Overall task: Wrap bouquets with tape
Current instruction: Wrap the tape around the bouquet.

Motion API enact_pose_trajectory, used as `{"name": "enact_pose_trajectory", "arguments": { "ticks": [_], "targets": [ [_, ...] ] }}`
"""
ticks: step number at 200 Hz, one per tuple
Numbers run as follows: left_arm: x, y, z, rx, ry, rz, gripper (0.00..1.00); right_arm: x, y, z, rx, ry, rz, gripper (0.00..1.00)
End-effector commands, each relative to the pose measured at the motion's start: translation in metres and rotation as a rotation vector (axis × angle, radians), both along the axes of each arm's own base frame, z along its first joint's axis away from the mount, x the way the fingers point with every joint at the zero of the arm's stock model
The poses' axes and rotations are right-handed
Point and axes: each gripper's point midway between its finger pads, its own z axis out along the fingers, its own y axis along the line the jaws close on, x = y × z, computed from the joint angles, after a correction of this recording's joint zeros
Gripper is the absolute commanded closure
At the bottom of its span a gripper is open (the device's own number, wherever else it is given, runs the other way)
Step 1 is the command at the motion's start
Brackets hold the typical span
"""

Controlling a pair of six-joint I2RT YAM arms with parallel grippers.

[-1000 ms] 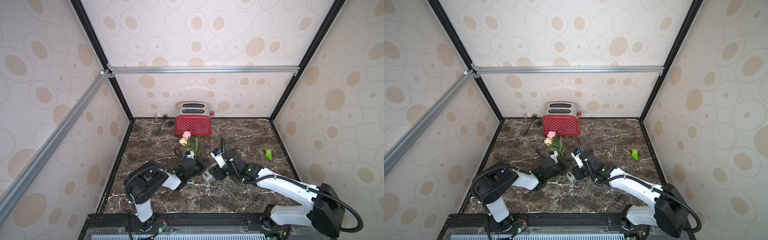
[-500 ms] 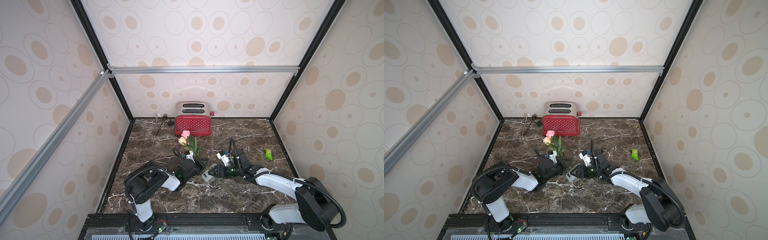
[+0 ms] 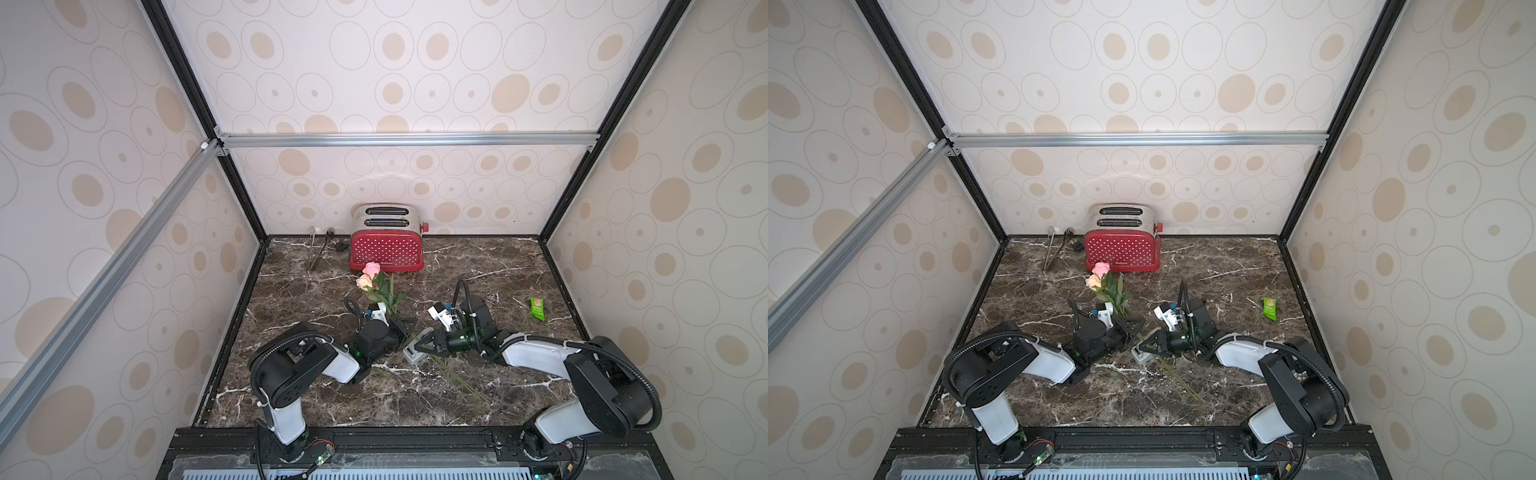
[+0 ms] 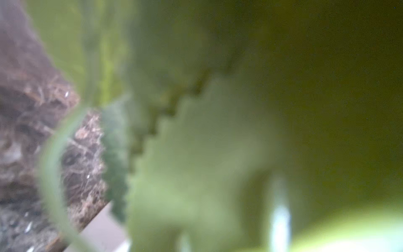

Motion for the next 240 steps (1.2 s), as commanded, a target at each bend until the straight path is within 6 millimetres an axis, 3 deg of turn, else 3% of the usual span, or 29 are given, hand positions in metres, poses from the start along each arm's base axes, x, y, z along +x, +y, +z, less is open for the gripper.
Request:
{"name": "enact_pose_trajectory", "arguments": {
  "ticks": [1,11,31,54,76,86,118,154,179,240],
  "targets": [
    [0.006,0.003,0.032,-0.068,-0.081,0.023,1.00,-0.003,-0.005,-0.006,-0.042,0.013,0.011,0.95],
    [0.006,0.004,0.032,-0.069,-0.079,0.026,1.00,-0.004,-0.006,-0.007,-0.057,0.001,0.023,1.00],
    [0.005,0.005,0.030,-0.060,-0.068,0.026,1.00,-0.007,-0.011,-0.009,-0.125,-0.048,0.048,1.00],
    [0.003,0.006,0.030,-0.063,-0.056,0.025,0.78,-0.012,-0.016,-0.013,-0.257,-0.147,0.098,1.00],
    [0.002,0.005,0.028,-0.066,-0.036,0.021,0.78,-0.013,-0.020,-0.014,-0.389,-0.280,0.133,1.00],
    [0.001,0.005,0.024,-0.065,-0.013,0.019,0.71,-0.011,-0.024,-0.015,-0.478,-0.355,0.142,1.00],
    [-0.002,0.003,0.015,-0.071,0.048,0.014,0.65,-0.008,-0.029,-0.015,-0.719,-0.573,0.182,1.00],
    [-0.010,0.001,0.003,-0.066,0.129,0.012,0.64,-0.003,-0.029,-0.011,-0.922,-0.778,0.189,1.00],
    [-0.016,-0.004,-0.001,-0.077,0.175,-0.001,0.64,0.000,-0.024,-0.006,-0.978,-0.858,0.178,1.00],
    [-0.024,-0.017,-0.003,-0.114,0.226,-0.027,0.67,-0.001,-0.005,0.002,-0.906,-0.906,0.183,1.00]
  ]
}}
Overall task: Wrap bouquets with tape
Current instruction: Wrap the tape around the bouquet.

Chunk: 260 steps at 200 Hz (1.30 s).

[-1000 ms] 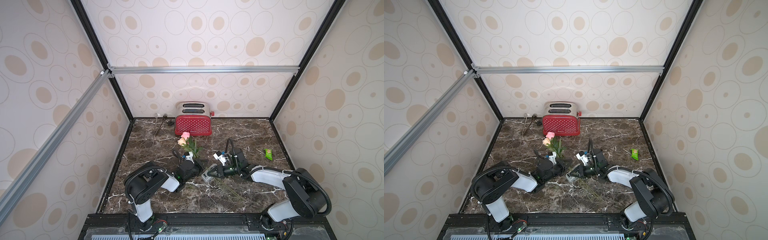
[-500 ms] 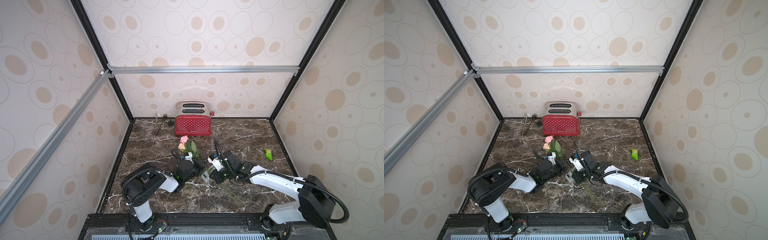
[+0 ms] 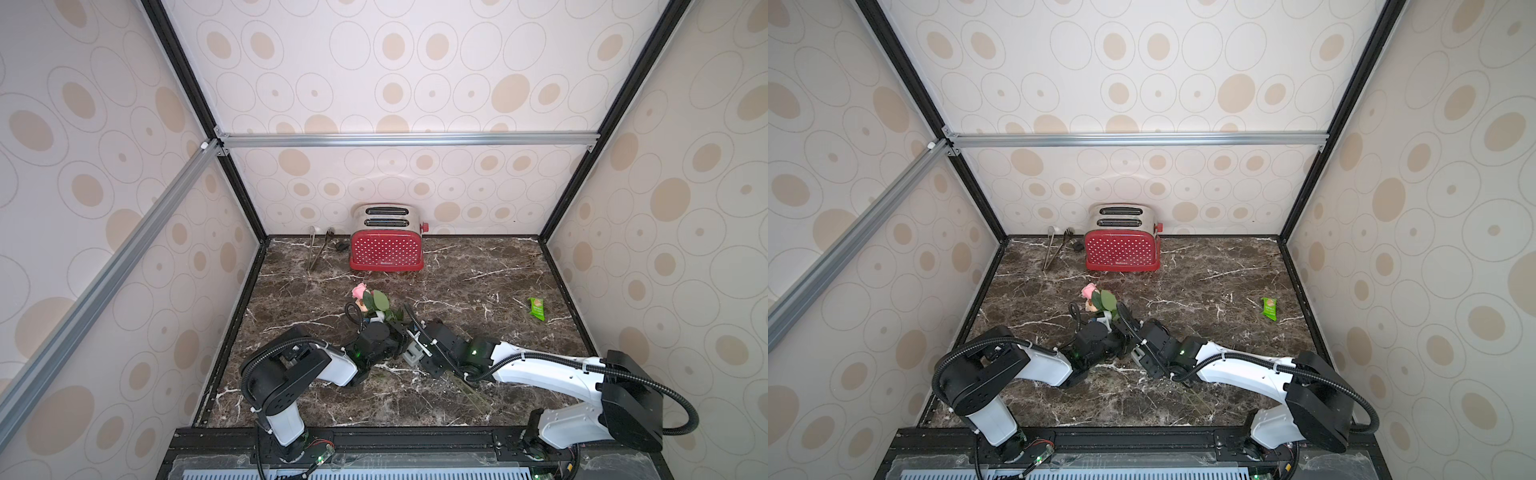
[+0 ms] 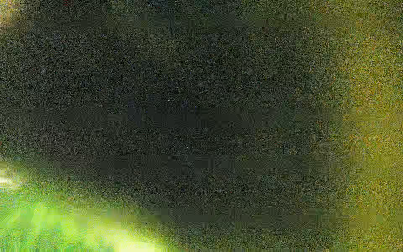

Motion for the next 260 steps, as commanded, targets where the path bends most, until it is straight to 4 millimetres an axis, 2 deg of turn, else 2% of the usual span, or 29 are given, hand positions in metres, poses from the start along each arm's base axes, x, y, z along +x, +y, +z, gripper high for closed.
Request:
{"name": "enact_pose_trajectory", "arguments": {
  "ticks": [1,26,42,50,90,120,152,188,226,260],
  "targets": [
    [-0.003,-0.014,0.012,-0.062,0.019,-0.021,0.67,0.007,0.017,0.016,0.038,-0.055,0.033,1.00],
    [-0.003,-0.015,0.012,-0.065,0.024,-0.014,0.72,0.007,0.020,0.015,0.047,-0.051,0.038,1.00],
    [-0.002,-0.016,0.015,-0.067,0.017,-0.013,0.97,0.006,0.021,0.015,0.054,-0.047,0.035,1.00],
    [-0.002,-0.015,0.014,-0.063,0.019,-0.008,1.00,0.006,0.020,0.016,0.061,-0.045,0.026,1.00],
    [0.001,-0.013,0.018,-0.058,-0.019,0.000,1.00,0.000,0.018,0.028,0.153,0.016,-0.021,0.53],
    [0.005,-0.010,0.029,-0.061,-0.098,0.008,1.00,-0.012,0.016,0.042,0.412,0.254,-0.066,0.43],
    [0.006,-0.006,0.036,-0.058,-0.163,0.016,1.00,-0.021,0.013,0.048,0.664,0.503,-0.105,0.41],
    [0.006,-0.005,0.042,-0.080,-0.207,0.015,1.00,-0.028,0.010,0.035,0.779,0.690,-0.139,0.41],
    [0.006,-0.005,0.044,-0.074,-0.229,0.010,1.00,-0.020,0.006,0.021,0.872,0.794,-0.201,0.49],
    [0.005,-0.005,0.046,-0.055,-0.242,0.005,1.00,-0.017,0.009,0.018,0.926,0.847,-0.202,0.59]
  ]
}}
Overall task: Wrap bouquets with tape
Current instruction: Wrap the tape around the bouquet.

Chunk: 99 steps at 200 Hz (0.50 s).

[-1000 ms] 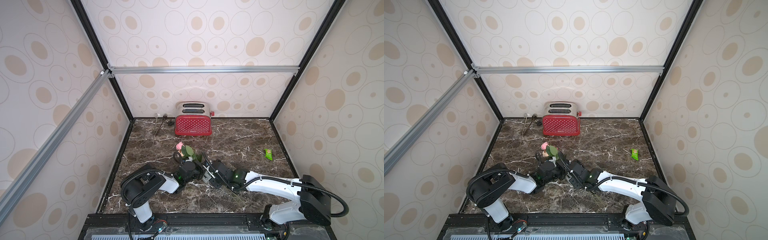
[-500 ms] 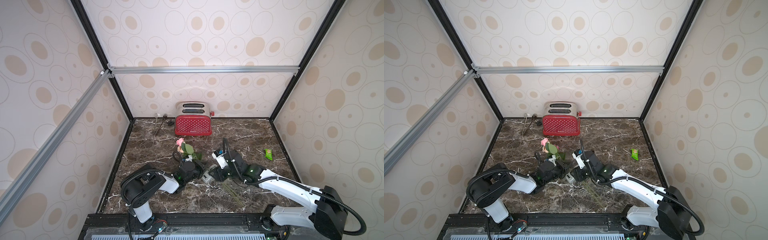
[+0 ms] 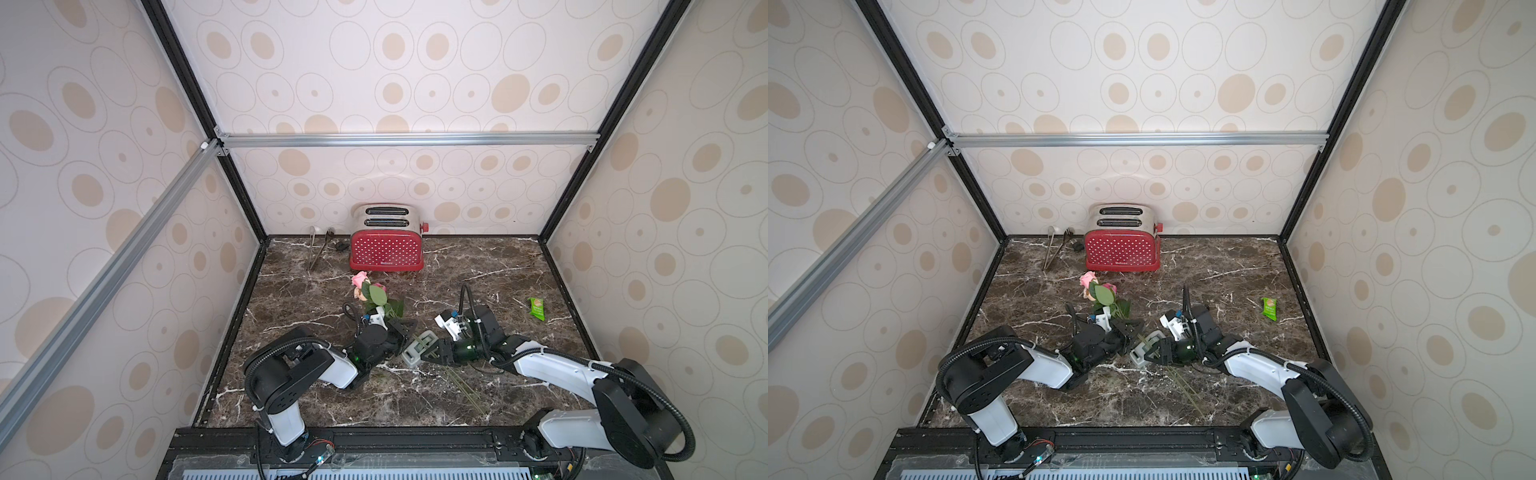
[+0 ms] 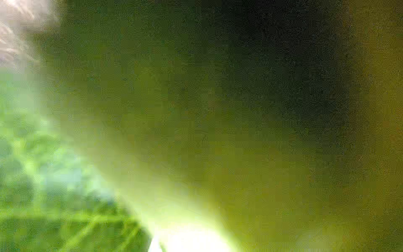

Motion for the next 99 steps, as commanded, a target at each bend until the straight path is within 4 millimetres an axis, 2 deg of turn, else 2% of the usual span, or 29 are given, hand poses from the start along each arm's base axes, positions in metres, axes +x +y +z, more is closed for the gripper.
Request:
{"name": "enact_pose_trajectory", "arguments": {
  "ticks": [1,29,57,76,89,99],
  "targets": [
    [0.000,-0.004,0.023,-0.041,-0.077,-0.012,1.00,0.001,0.010,0.014,0.105,0.021,0.021,0.59],
    [0.000,-0.005,0.023,-0.047,-0.079,-0.018,1.00,0.004,0.012,0.015,0.116,0.018,0.025,0.70],
    [-0.001,-0.005,0.020,-0.043,-0.075,-0.020,1.00,0.005,0.014,0.014,0.119,0.013,0.037,0.99],
    [-0.002,-0.005,0.016,-0.030,-0.052,-0.022,1.00,0.005,0.012,0.011,0.081,-0.014,0.050,1.00],
    [-0.002,-0.007,0.012,-0.018,-0.033,-0.028,0.82,0.005,0.010,0.008,0.020,-0.059,0.060,1.00],
    [-0.002,-0.008,0.010,-0.012,-0.016,-0.035,0.63,0.005,0.007,0.005,-0.054,-0.111,0.070,1.00]
  ]
}}
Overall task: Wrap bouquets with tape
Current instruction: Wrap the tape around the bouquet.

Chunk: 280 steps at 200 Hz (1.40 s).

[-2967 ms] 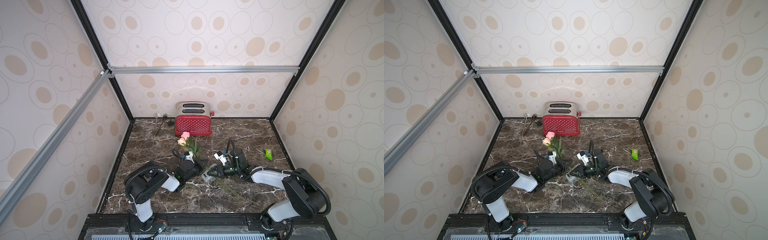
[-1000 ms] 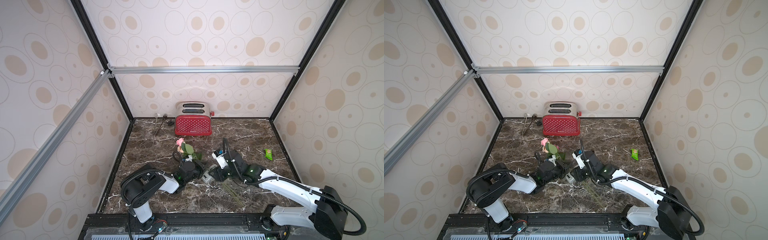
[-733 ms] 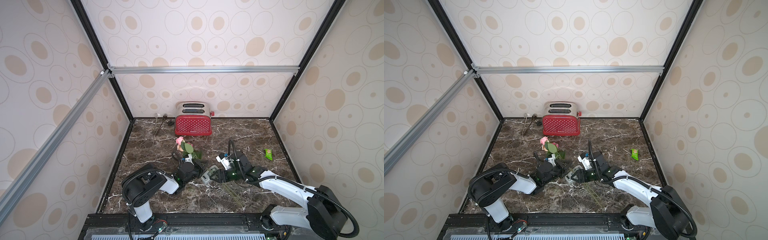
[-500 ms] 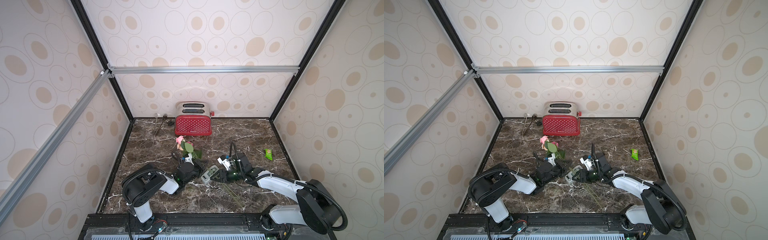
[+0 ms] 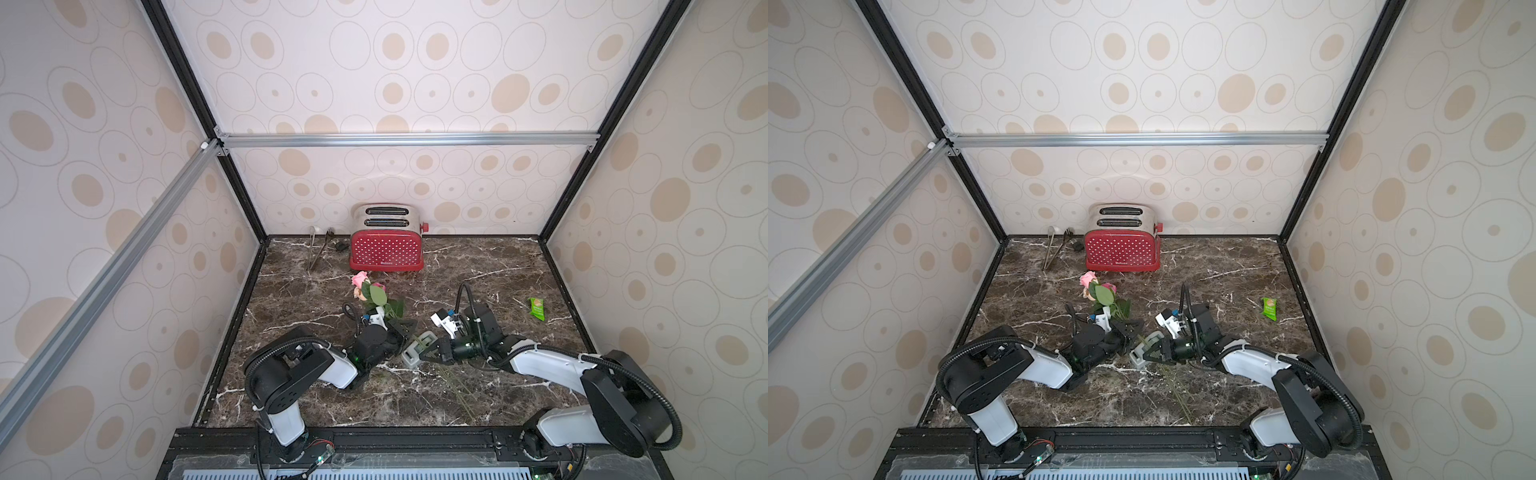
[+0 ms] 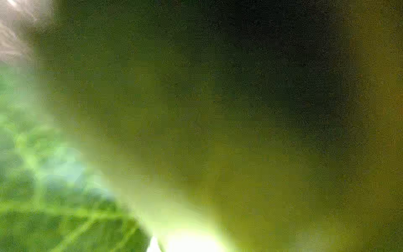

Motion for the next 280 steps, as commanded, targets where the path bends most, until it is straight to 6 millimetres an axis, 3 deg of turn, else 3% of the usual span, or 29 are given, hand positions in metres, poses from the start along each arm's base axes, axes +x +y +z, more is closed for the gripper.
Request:
{"name": "enact_pose_trajectory", "arguments": {
  "ticks": [1,76,129,160,178,188,229,250,280],
  "targets": [
    [-0.002,-0.009,0.013,-0.030,-0.008,-0.031,0.63,0.004,-0.005,-0.005,-0.133,-0.104,0.006,1.00],
    [-0.010,-0.009,0.007,-0.002,0.093,-0.044,0.62,0.015,-0.013,-0.005,-0.679,-0.653,0.088,1.00],
    [-0.011,-0.013,-0.002,-0.009,0.139,-0.058,0.69,0.022,-0.015,0.008,-0.987,-1.052,0.138,1.00],
    [-0.009,-0.015,-0.002,-0.007,0.136,-0.056,0.76,0.020,-0.005,0.016,-1.060,-1.194,0.162,1.00],
    [-0.008,-0.015,-0.002,-0.015,0.135,-0.054,0.87,0.020,-0.004,0.016,-1.056,-1.193,0.151,1.00],
    [-0.008,-0.015,-0.002,-0.017,0.132,-0.054,1.00,0.020,-0.004,0.016,-1.054,-1.187,0.140,1.00],
    [-0.006,-0.008,0.006,-0.035,0.071,-0.029,1.00,0.004,-0.001,0.021,-0.886,-1.019,0.117,0.52],
    [-0.005,-0.006,0.012,-0.046,0.027,-0.020,1.00,-0.007,-0.001,0.023,-0.675,-0.788,0.091,0.43],
    [-0.005,-0.003,0.019,-0.057,-0.024,-0.013,1.00,-0.021,0.002,0.030,-0.366,-0.490,0.071,0.39]
  ]
}}
